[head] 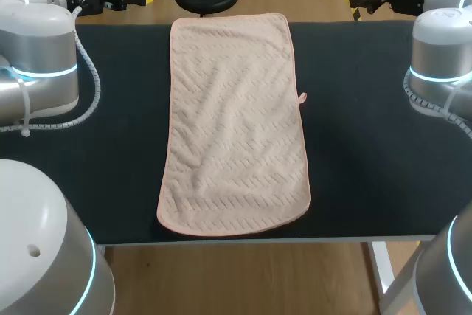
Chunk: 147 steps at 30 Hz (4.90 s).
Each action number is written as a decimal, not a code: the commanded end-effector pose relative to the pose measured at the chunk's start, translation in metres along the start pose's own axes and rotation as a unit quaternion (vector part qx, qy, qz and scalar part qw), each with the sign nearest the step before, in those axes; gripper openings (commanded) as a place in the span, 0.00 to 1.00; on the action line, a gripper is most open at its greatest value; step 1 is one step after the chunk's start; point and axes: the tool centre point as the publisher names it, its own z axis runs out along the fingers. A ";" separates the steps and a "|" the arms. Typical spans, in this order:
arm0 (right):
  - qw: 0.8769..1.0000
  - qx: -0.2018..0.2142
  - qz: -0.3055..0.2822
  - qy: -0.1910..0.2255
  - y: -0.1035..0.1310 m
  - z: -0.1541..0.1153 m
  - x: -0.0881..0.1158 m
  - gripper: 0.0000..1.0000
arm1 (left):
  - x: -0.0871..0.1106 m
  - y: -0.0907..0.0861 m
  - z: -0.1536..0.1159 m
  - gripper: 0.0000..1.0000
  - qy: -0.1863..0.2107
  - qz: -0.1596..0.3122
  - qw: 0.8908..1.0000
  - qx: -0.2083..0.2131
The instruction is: Fold the towel
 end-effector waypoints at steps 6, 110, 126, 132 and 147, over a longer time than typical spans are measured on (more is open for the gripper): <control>1.000 0.000 0.000 0.001 0.000 0.000 -0.001 1.00 | 0.000 0.001 0.000 1.00 0.000 0.000 1.000 0.002; 0.775 0.424 -0.392 0.255 -0.057 0.028 0.156 1.00 | 0.115 0.125 0.035 1.00 0.163 0.399 0.742 -0.514; 0.777 0.447 -0.360 0.259 -0.109 0.054 0.170 1.00 | 0.099 0.190 0.043 1.00 0.156 0.374 0.753 -0.518; 0.777 0.456 -0.338 0.273 -0.131 0.066 0.176 1.00 | 0.089 0.199 0.045 1.00 0.156 0.369 0.755 -0.520; 0.770 0.463 -0.332 0.287 -0.172 0.090 0.183 1.00 | 0.070 0.227 0.060 1.00 0.174 0.375 0.746 -0.522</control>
